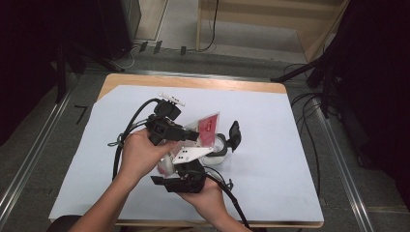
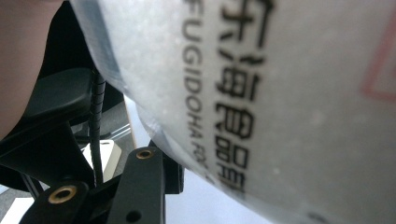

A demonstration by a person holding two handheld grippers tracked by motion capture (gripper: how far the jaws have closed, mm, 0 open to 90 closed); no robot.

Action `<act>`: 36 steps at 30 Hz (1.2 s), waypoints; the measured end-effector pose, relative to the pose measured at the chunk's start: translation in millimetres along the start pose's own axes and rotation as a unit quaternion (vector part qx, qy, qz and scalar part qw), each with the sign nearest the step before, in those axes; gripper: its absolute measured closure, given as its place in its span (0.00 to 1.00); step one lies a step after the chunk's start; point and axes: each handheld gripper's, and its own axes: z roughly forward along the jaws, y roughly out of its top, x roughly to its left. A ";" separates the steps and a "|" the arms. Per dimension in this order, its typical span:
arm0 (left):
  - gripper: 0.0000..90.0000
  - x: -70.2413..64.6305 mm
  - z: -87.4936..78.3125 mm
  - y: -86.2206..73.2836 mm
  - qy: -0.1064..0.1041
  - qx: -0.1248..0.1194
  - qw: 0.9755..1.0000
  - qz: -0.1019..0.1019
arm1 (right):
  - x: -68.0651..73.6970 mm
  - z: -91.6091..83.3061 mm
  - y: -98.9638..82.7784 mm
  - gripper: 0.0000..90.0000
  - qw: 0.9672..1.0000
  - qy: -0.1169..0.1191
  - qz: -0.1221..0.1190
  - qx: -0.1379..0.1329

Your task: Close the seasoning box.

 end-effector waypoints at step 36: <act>0.87 3.9 -1.9 5.0 0.007 -0.006 1.000 -0.010 | -3.0 4.5 4.1 0.70 1.000 -0.003 -0.005 -0.015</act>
